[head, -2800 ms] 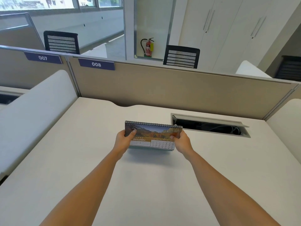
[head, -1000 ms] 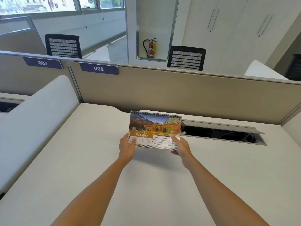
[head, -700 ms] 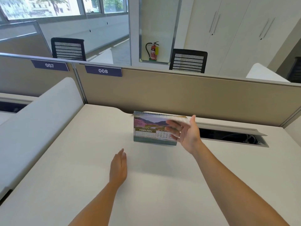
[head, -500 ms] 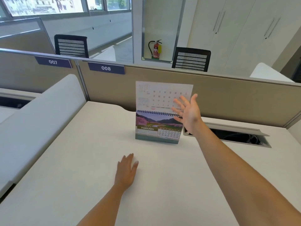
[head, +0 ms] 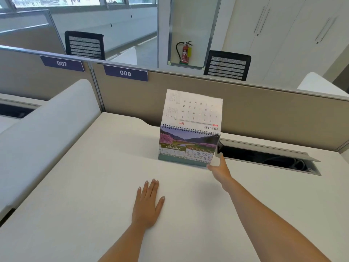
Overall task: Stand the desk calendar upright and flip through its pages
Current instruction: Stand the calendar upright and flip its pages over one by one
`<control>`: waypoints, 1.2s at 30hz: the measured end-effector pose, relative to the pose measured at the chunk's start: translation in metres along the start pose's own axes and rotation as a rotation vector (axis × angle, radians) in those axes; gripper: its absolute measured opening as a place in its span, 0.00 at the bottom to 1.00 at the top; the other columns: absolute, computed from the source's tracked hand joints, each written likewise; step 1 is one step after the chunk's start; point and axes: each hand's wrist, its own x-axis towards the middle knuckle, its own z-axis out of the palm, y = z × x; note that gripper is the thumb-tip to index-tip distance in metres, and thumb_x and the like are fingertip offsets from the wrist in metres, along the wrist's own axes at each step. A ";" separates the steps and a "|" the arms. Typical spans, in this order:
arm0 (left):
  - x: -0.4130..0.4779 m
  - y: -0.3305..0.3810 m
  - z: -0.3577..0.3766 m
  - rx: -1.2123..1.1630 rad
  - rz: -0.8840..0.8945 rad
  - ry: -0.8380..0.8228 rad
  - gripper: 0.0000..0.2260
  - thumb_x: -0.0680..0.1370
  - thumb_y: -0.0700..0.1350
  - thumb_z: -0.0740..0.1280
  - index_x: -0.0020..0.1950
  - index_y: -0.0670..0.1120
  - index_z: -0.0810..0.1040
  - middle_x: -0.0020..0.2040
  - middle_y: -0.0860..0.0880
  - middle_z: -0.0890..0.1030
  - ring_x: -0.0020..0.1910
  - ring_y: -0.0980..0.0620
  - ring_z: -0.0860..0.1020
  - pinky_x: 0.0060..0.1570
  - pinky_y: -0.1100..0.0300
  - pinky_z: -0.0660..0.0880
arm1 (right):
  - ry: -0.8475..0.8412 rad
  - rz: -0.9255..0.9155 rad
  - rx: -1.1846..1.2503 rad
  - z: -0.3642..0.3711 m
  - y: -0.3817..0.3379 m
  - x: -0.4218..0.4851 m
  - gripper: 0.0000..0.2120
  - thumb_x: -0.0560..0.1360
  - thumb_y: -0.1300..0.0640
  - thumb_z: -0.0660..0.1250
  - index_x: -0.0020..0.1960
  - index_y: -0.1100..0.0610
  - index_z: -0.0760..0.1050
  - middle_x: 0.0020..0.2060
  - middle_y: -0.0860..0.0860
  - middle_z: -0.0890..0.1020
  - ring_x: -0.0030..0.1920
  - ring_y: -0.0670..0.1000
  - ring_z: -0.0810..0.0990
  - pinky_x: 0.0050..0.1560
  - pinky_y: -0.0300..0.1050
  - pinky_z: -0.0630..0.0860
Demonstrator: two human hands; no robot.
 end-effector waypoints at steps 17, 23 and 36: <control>-0.001 0.002 -0.003 -0.047 -0.009 0.027 0.28 0.80 0.60 0.48 0.78 0.52 0.51 0.78 0.56 0.52 0.77 0.53 0.45 0.74 0.54 0.41 | -0.049 -0.038 0.017 0.021 0.013 -0.005 0.34 0.78 0.61 0.65 0.78 0.47 0.54 0.74 0.51 0.66 0.73 0.57 0.64 0.67 0.51 0.65; -0.001 0.003 -0.002 -0.050 -0.010 0.031 0.28 0.80 0.60 0.48 0.78 0.52 0.52 0.78 0.55 0.53 0.77 0.53 0.46 0.74 0.54 0.41 | -0.017 -0.030 -0.097 0.023 0.020 -0.011 0.34 0.79 0.55 0.63 0.79 0.49 0.50 0.75 0.52 0.65 0.72 0.58 0.67 0.66 0.50 0.68; -0.001 0.001 -0.001 -0.065 -0.003 0.040 0.28 0.79 0.60 0.48 0.78 0.51 0.53 0.78 0.55 0.53 0.77 0.53 0.46 0.74 0.55 0.40 | 0.298 -0.100 -0.006 0.015 0.013 -0.019 0.15 0.69 0.54 0.77 0.51 0.58 0.78 0.46 0.56 0.85 0.43 0.53 0.83 0.36 0.38 0.74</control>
